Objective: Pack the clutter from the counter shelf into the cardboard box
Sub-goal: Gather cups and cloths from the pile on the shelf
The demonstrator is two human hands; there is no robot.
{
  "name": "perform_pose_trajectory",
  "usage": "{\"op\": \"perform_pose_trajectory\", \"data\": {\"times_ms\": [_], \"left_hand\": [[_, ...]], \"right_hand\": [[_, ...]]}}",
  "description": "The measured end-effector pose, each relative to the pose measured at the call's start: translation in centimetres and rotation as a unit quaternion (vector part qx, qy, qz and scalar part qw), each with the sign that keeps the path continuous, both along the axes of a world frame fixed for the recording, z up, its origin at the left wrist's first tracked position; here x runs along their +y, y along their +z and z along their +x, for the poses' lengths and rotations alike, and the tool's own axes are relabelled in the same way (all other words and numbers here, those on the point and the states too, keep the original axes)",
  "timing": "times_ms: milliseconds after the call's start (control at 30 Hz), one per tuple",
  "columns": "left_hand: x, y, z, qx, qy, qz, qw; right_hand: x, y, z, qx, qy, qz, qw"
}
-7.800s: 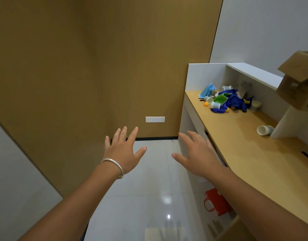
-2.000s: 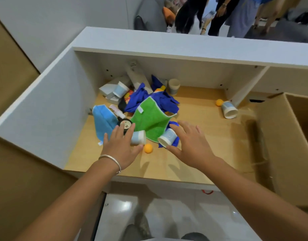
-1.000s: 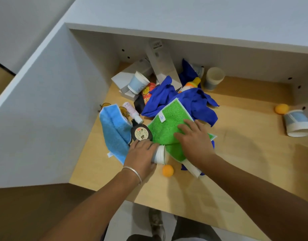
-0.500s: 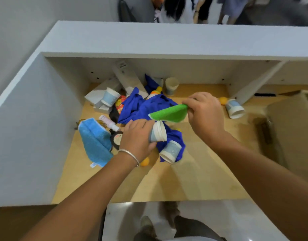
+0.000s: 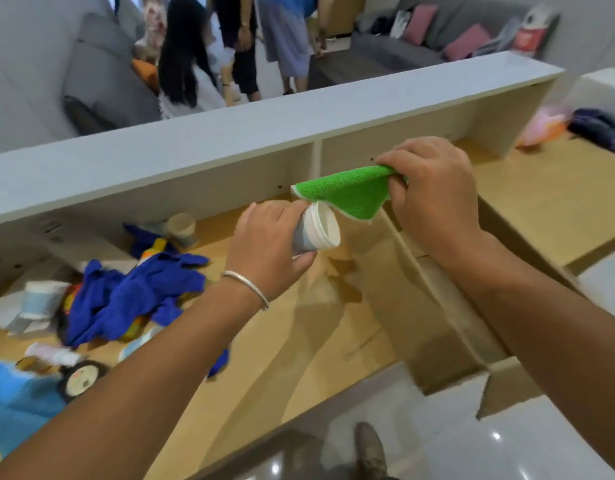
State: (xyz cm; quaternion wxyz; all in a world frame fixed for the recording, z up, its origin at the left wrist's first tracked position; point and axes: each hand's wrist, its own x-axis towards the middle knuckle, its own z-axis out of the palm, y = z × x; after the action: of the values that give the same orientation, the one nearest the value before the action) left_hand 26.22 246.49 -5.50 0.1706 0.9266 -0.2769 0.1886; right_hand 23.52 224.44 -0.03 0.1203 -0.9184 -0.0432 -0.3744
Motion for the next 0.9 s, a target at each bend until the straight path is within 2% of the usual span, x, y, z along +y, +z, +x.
{"op": "perform_pose_trajectory", "data": {"times_ms": [200,433,567,700,900], "left_hand": [[-12.6,3.2,2.7,-0.005,-0.029,0.012,0.999],[-21.3,1.0,4.4,0.042,-0.043,0.057,0.997],[-22.9,-2.1,4.8,0.074,-0.023,0.119,0.99],[-22.7,-4.4,4.7,0.115,0.009,0.157,0.981],[-17.9,-4.9,3.9,0.089,0.052,0.101,0.989]], "right_hand": [[-12.7,0.9,0.5,0.01,-0.054,0.054,0.997],[-20.6,-3.9,1.2,0.133,-0.078,0.067,0.986],[-21.4,-6.9,1.1,0.211,-0.063,0.075,0.973],[-21.4,-8.5,1.1,0.239,-0.035,0.065,0.968],[-18.7,-8.8,2.7,0.261,0.022,0.038,0.964]]}}
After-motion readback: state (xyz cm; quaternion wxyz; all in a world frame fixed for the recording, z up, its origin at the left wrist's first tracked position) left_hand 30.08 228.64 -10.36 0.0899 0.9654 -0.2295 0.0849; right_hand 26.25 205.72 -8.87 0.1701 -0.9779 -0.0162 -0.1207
